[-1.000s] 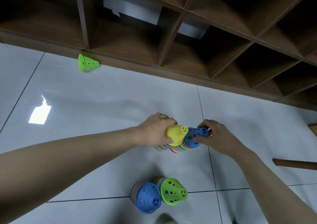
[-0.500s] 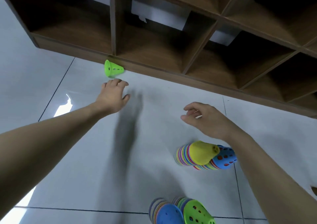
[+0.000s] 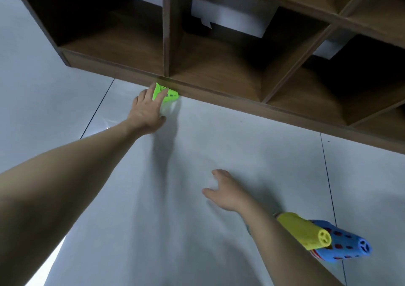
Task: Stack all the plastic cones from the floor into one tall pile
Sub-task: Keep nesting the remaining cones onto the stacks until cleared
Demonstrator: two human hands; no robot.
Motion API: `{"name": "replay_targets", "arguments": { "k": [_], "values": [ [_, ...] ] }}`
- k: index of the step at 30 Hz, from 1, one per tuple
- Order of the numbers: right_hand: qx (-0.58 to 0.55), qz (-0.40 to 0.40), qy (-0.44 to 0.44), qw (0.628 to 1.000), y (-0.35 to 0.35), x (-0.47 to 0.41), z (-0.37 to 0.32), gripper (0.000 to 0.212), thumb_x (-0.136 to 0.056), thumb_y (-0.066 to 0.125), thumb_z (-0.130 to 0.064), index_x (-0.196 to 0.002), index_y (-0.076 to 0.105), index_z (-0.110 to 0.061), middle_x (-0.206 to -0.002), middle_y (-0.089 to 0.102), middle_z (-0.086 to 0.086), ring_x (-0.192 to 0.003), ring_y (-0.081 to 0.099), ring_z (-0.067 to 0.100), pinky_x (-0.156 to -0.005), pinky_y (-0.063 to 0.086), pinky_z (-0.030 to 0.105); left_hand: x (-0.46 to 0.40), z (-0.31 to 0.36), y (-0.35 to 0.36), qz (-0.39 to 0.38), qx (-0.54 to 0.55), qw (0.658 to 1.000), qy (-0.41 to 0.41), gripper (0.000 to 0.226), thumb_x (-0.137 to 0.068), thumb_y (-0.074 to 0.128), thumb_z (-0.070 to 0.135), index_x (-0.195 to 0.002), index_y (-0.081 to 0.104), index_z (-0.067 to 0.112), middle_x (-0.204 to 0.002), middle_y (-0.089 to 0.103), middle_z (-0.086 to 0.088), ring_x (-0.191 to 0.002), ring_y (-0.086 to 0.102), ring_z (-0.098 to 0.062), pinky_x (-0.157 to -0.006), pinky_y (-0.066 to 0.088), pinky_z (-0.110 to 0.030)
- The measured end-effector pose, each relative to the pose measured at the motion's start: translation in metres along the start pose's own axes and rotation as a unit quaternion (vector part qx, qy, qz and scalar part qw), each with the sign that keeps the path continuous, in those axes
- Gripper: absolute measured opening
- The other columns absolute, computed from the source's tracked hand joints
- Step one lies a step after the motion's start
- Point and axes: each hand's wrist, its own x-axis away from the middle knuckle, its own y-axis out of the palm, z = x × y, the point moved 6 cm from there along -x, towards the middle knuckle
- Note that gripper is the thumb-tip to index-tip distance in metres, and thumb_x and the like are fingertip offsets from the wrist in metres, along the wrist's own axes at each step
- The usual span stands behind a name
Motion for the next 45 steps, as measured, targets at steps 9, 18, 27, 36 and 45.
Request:
{"name": "replay_targets", "arguments": {
  "k": [9,18,27,36,45],
  "values": [
    [0.008,0.000,-0.028,1.000,0.002,0.009,0.011,0.076,-0.097,0.058,-0.039,-0.158,0.020,-0.012,-0.168,0.005,0.001,-0.153,0.007,0.010,-0.117,0.009,0.019,-0.034,0.012,-0.011,0.041,-0.163,0.986,0.007,0.065,-0.084,0.068,0.044,-0.133,0.046,0.009,-0.138,0.039,-0.019,-0.125,0.040,-0.039,-0.103,0.036,-0.048],
    [-0.034,0.022,-0.040,0.998,-0.013,0.023,0.003,0.069,-0.099,0.056,-0.038,-0.156,0.025,-0.016,-0.164,0.022,-0.003,-0.150,0.022,0.010,-0.116,0.018,0.021,-0.024,0.007,-0.004,-0.074,-0.165,0.983,-0.038,0.058,-0.083,0.068,0.033,-0.130,0.045,0.008,-0.121,0.061,-0.018,-0.112,0.060,-0.038,-0.090,0.044,-0.039],
    [-0.014,0.195,-0.157,0.968,-0.126,0.106,-0.001,0.040,-0.094,0.066,-0.029,-0.132,0.057,-0.017,-0.135,0.057,-0.003,-0.124,0.052,0.010,-0.106,0.041,0.027,0.085,0.143,-0.029,-0.162,0.324,0.929,0.073,0.046,-0.070,0.067,0.047,-0.110,0.067,0.025,-0.104,0.068,0.002,-0.093,0.064,-0.019,-0.083,0.052,-0.034],
    [-0.051,0.288,-0.070,0.954,-0.168,0.215,0.101,0.025,-0.094,0.066,-0.023,-0.119,0.064,-0.019,-0.120,0.062,-0.006,-0.113,0.058,0.007,-0.094,0.050,0.027,0.194,0.289,-0.058,-0.171,0.465,0.822,0.281,0.046,-0.079,0.084,0.017,-0.120,0.066,0.018,-0.113,0.068,0.011,-0.101,0.059,0.001,-0.089,0.040,-0.011],
    [-0.173,0.289,-0.026,0.941,-0.127,0.251,0.158,0.025,-0.094,0.064,-0.019,-0.115,0.061,-0.032,-0.126,0.060,-0.013,-0.118,0.055,-0.001,-0.096,0.049,0.021,0.223,0.314,-0.029,-0.185,0.426,0.833,0.301,0.041,-0.082,0.082,0.019,-0.117,0.060,0.020,-0.108,0.068,0.010,-0.104,0.063,-0.009,-0.096,0.047,-0.022]
  ]
}}
